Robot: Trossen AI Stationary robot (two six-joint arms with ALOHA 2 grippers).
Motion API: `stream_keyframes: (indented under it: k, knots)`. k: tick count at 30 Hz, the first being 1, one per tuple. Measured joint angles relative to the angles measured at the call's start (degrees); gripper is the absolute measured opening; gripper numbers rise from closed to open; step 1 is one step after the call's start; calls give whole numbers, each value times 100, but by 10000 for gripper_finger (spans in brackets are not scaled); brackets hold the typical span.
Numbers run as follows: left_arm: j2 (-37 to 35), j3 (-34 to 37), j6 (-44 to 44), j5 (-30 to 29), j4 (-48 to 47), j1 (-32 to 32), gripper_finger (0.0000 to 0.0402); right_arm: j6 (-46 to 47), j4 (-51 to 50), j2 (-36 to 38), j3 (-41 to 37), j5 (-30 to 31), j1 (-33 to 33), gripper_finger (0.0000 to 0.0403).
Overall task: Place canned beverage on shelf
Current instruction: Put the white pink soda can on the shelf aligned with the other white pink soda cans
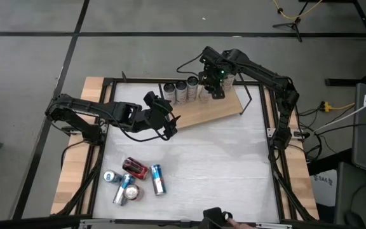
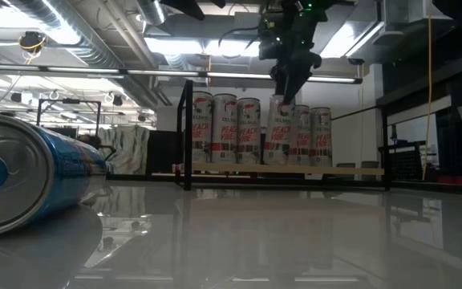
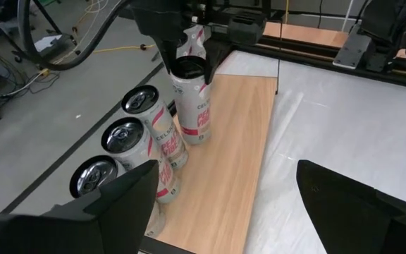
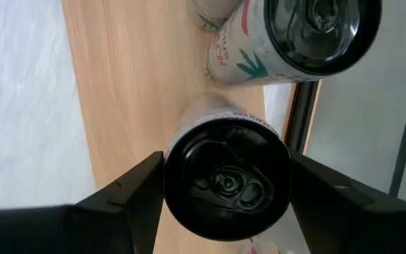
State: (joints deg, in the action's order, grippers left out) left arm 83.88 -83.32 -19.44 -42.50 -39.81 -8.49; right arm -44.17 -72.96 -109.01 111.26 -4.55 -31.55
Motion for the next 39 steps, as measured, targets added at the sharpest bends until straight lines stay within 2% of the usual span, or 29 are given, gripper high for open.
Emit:
stream_keyframes:
  k: [6, 13, 39]
  knots:
    - [0, 0, -142, -2, 1, 2, 329, -160, 30, 0, 0, 267, 0, 253]
    - [0, 1, -219, -2, 2, 2, 329, -408, 174, 0, 2, 265, 0, 253]
    - [0, 1, -457, 0, 2, 0, 329, -415, 120, 0, 4, 391, 2, 253]
